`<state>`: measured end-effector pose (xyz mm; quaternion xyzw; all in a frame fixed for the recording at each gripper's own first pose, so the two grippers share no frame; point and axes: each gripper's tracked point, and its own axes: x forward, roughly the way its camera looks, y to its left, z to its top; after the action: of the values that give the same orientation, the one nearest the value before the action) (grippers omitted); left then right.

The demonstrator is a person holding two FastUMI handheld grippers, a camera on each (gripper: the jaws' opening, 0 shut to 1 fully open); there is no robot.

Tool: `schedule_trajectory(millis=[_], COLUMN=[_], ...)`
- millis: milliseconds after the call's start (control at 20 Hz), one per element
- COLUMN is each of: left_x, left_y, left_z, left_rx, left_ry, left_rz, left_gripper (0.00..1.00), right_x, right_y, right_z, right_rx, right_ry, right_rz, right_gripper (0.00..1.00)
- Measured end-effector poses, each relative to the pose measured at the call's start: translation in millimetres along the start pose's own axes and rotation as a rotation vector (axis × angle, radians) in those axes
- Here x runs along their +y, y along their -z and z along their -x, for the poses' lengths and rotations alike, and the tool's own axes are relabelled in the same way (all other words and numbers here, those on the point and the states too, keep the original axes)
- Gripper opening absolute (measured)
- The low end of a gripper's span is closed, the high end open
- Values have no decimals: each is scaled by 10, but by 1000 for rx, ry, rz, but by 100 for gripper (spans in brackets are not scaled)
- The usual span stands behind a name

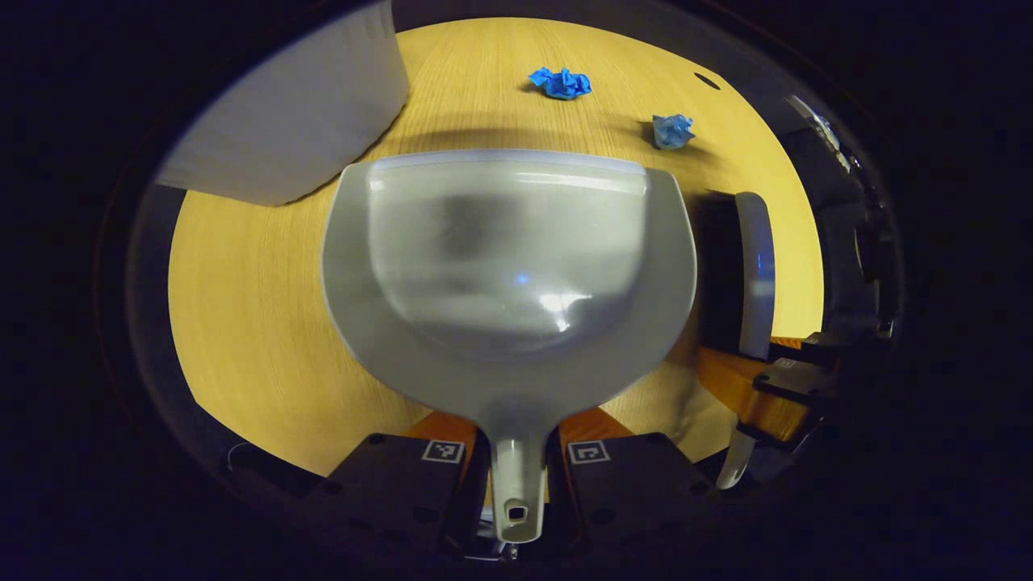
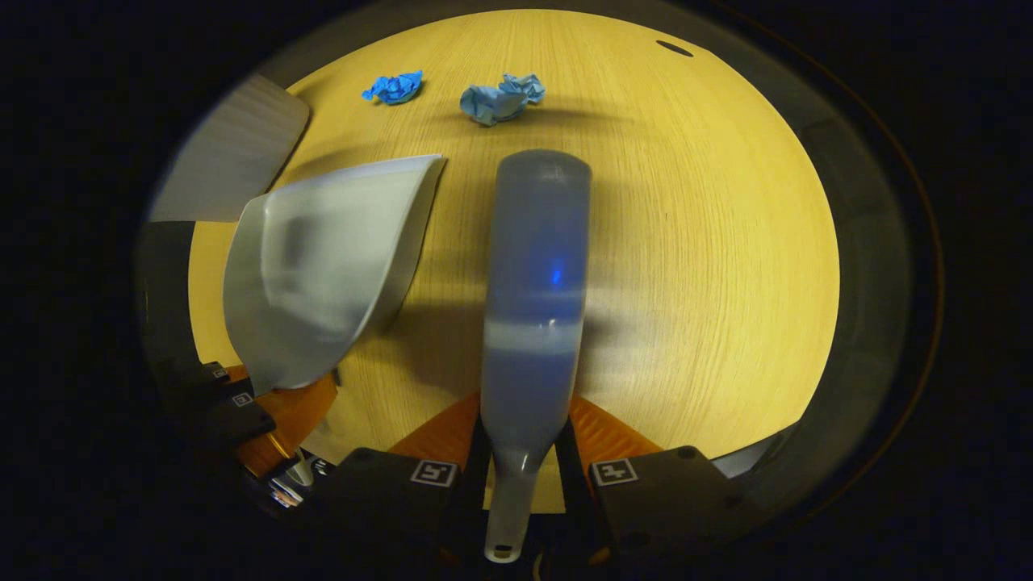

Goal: Pick up the small broom and dustpan from the desktop, sweep the trash into the dustpan with the broom, and then empty the trash into the garbage bin.

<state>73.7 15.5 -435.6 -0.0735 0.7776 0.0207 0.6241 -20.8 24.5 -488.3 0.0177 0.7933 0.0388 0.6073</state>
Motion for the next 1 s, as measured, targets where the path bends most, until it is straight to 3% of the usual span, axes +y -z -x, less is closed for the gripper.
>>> schedule_trajectory(millis=[50, 100, 150, 200, 250, 300, 400, 500, 600, 750, 900, 1000], left_x=[0, 10, 17, 18, 39, 60, 104, 204, 311, 346, 371, 404], left_y=[-10, 7, 43, 69, 82, 74, 124, 176, 215, 240, 233, 236], left_z=[-13, -21, -13, 0, 14, 16, 26, 10, -10, -6, -16, -31], left_rx=[-9, -7, 9, 13, 11, -4, -6, -3, -3, -10, -5, 1], left_ry=[1, -2, 7, 14, 16, 15, 15, 0, -26, -18, -18, -22], left_rz=[-17, -35, -62, -90, -120, -140, -161, -190, -208, -212, -213, -218], left_gripper=[29, 30, 31, 28, 27, 27, 25, 25, 25, 25, 25, 25], right_x=[12, 1, 0, 8, 6, -33, -163, -408, -546, -503, -510, -491], right_y=[-16, -42, -84, -98, -132, -203, -355, -732, -1005, -1318, -1660, -2115], right_z=[-15, -14, -17, -9, 32, 84, 194, 384, 487, 499, 509, 590], right_rx=[-3, -11, -23, -19, -29, -54, -101, -187, -217, -196, -189, -252], right_ry=[-21, -32, -41, -59, -76, -79, -66, -9, 17, -41, -10, 36], right_rz=[14, 9, -9, -20, -28, -34, 10, 141, 230, 267, 315, 406], right_gripper=[36, 43, 43, 36, 43, 34, 28, 19, 19, 18, 19, 19])
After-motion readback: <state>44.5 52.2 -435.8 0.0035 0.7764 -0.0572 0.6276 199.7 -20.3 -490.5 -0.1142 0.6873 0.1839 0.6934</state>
